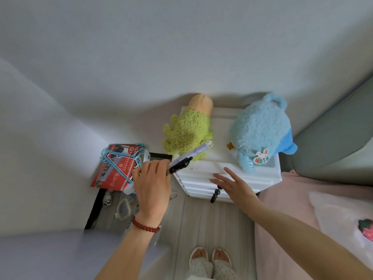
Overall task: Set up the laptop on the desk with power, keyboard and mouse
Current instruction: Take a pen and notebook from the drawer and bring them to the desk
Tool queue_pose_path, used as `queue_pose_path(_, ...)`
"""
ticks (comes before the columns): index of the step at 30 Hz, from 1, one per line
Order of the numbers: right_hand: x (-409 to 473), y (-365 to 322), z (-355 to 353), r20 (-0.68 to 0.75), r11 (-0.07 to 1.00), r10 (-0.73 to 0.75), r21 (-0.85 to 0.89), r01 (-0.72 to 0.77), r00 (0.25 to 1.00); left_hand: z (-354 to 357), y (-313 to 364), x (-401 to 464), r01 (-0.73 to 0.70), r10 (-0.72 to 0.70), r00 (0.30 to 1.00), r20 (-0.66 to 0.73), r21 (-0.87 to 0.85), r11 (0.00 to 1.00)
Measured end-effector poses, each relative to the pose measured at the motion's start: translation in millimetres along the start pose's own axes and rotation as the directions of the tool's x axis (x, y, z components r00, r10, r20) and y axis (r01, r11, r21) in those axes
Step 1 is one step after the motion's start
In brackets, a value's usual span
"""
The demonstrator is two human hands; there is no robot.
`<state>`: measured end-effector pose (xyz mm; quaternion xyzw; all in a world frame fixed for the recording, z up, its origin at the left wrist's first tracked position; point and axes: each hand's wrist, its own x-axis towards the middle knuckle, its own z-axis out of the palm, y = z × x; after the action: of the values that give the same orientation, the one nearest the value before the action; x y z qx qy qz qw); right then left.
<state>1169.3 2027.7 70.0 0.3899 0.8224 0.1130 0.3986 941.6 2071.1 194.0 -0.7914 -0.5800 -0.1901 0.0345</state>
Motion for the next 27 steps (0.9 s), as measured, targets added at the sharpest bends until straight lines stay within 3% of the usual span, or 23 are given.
queue_pose_path(3,-8.7,0.9,-3.8,-0.086,0.951,0.014,0.308,0.014,0.996,0.7,0.5,0.9,0.004,-0.004,1.000,0.019,-0.038,0.999)
queue_pose_path(6,-33.0,-2.4,-21.3,-0.107,0.725,0.308,0.670,-0.160,0.945,5.1,6.4,4.8,0.013,-0.007,0.999,0.036,-0.174,0.985)
queue_pose_path(8,-53.2,-11.8,-32.1,-0.014,0.433,0.534,0.863,-0.260,0.845,7.3,15.4,3.8,-0.003,0.011,0.999,0.033,-0.245,0.970)
queue_pose_path(11,-91.4,-24.9,-40.7,0.202,-0.054,0.748,0.968,-0.245,0.632,3.8,40.6,-0.8,-0.088,0.083,0.996,-0.029,-0.318,0.944)
queue_pose_path(13,-113.1,-31.7,-43.1,0.411,-0.395,0.741,0.906,-0.150,0.531,-2.4,58.5,-4.4,-0.096,0.088,0.995,-0.039,-0.415,0.905)
queue_pose_path(15,-147.0,-36.4,-44.6,0.553,-0.607,0.702,0.794,-0.028,0.449,-12.9,85.1,-13.7,-0.048,0.090,0.995,0.050,-0.548,0.835)
queue_pose_path(18,-214.1,-51.9,-46.4,0.584,-0.639,0.746,0.764,0.096,0.321,-30.9,136.5,-41.4,-0.044,0.223,0.958,0.182,-0.675,0.737)
queue_pose_path(21,-282.9,-77.3,-51.4,0.587,-0.618,0.786,0.744,0.254,0.195,-47.8,187.4,-85.5,-0.188,0.441,0.885,0.149,-0.752,0.632)
queue_pose_path(23,-342.2,-114.4,-55.2,0.670,-0.627,0.743,0.698,0.347,-0.005,-68.9,225.5,-133.9,-0.232,0.539,0.835,0.114,-0.814,0.532)
queue_pose_path(25,-411.0,-171.1,-58.6,0.711,-0.641,0.668,0.699,0.317,-0.218,-99.0,265.9,-198.3,-0.203,0.628,0.768,0.123,-0.884,0.421)
queue_pose_path(27,-445.3,-205.8,-65.4,0.703,-0.645,0.641,0.711,0.281,-0.309,-108.2,284.9,-235.7,-0.171,0.663,0.732,0.158,-0.899,0.403)
